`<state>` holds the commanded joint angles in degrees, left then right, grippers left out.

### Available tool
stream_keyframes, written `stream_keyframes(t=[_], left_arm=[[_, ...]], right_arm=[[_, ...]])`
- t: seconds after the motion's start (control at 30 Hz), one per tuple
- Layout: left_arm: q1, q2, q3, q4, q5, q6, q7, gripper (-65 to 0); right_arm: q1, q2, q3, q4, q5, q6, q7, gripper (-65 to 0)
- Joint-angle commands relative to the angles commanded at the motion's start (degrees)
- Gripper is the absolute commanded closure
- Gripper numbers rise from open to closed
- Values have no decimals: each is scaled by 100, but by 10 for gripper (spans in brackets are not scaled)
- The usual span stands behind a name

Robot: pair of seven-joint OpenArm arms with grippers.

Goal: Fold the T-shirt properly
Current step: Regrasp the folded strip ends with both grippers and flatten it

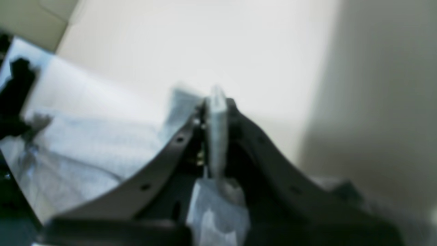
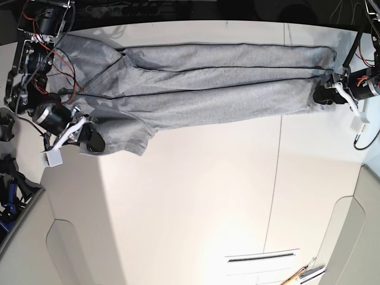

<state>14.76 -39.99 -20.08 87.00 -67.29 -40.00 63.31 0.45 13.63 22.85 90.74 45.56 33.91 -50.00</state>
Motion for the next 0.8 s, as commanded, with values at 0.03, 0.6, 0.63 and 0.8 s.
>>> stream_keyframes(t=[0.03, 0.6, 0.63, 0.8], left_arm=[[0, -37, 0, 0, 2, 0, 0, -168], [0, -210, 0, 0, -199, 0, 341, -248], [0, -210, 0, 0, -199, 0, 339, -283], [2, -208, -481, 0, -240, 0, 339, -302]], right_arm=[[-240, 0, 114, 247, 46, 0, 0, 0], [-1910, -2, 896, 1543, -33, 33, 7, -204], [-1926, 0, 896, 1543, -33, 20, 7, -277], [-1923, -2, 907, 1565, -4, -24, 26, -317]])
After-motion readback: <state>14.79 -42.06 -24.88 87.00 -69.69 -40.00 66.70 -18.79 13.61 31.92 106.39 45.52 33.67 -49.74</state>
